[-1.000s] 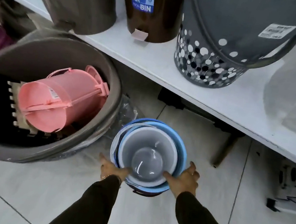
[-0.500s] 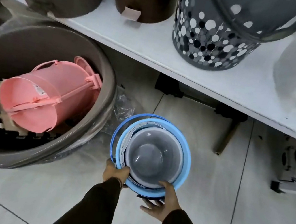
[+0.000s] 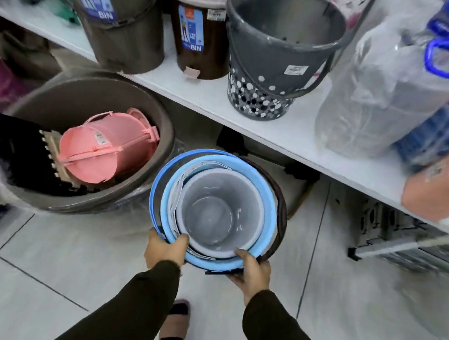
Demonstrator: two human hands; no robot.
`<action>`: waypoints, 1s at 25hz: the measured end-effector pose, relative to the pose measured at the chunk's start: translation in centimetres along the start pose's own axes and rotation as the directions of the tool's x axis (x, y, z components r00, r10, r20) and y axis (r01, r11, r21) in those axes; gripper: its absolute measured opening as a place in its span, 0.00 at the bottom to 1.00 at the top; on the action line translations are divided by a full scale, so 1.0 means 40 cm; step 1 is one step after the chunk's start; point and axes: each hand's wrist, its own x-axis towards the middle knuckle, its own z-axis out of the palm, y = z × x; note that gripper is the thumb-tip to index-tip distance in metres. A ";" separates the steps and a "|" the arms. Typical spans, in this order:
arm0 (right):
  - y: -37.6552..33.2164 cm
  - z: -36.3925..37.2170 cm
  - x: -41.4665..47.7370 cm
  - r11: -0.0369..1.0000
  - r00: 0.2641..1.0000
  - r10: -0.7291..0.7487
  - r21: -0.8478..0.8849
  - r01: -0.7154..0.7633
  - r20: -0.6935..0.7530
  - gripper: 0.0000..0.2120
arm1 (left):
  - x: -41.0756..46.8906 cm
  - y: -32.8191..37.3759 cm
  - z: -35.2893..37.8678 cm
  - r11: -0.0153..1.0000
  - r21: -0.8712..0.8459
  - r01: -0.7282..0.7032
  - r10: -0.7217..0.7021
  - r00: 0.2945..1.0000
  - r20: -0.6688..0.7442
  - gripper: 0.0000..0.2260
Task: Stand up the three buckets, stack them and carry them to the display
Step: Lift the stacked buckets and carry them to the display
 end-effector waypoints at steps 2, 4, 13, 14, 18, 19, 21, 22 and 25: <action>-0.073 -0.023 -0.131 0.993 0.993 -0.113 -0.032 0.115 0.046 0.19 | -0.132 0.061 -0.045 0.995 -0.036 -0.090 0.090 0.996 -0.012 0.15; -0.174 -0.044 -0.275 0.970 0.969 -0.237 -0.042 0.240 0.062 0.17 | -0.267 0.146 -0.089 0.976 -0.103 -0.194 0.192 0.981 -0.032 0.15; -0.729 0.031 -0.705 0.735 0.735 -0.677 -0.012 0.678 0.045 0.16 | -0.643 0.721 -0.139 0.766 -0.302 -0.568 0.579 0.813 -0.063 0.22; -0.804 0.063 -0.716 0.716 0.716 -0.697 -0.008 0.698 0.032 0.18 | -0.640 0.802 -0.123 0.746 -0.304 -0.593 0.606 0.793 -0.061 0.21; -1.051 0.213 -0.696 0.686 0.686 -0.727 -0.040 0.726 -0.012 0.20 | -0.581 1.105 -0.035 0.745 -0.286 -0.603 0.636 0.772 0.028 0.22; -1.106 0.254 -0.679 0.691 0.691 -0.722 -0.054 0.721 -0.025 0.21 | -0.547 1.172 -0.008 0.750 -0.273 -0.603 0.636 0.770 0.046 0.24; -1.191 0.325 -0.628 0.702 0.700 -0.712 -0.111 0.704 -0.057 0.30 | -0.451 1.274 0.050 0.781 -0.198 -0.592 0.616 0.782 0.091 0.29; -1.218 0.358 -0.600 0.721 0.718 -0.692 -0.136 0.680 -0.074 0.33 | -0.401 1.314 0.077 0.807 -0.154 -0.571 0.588 0.800 0.116 0.31; -1.252 0.428 -0.490 0.769 0.761 -0.635 -0.205 0.605 -0.134 0.31 | -0.258 1.364 0.151 0.906 -0.004 -0.424 0.416 0.887 0.200 0.32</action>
